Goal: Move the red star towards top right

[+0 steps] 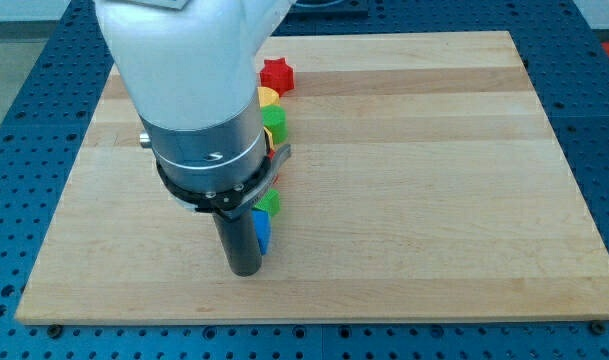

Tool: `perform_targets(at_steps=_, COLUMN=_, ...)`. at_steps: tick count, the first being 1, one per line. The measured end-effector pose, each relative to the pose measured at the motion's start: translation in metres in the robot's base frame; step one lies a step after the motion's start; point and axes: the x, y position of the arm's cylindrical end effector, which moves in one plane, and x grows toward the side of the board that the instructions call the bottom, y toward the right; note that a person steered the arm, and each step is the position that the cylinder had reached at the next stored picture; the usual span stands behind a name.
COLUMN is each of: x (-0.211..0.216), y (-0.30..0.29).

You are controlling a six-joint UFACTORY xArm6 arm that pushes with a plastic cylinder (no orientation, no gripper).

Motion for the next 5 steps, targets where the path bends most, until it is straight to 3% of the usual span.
perform_targets(at_steps=5, x=-0.015, y=0.001)
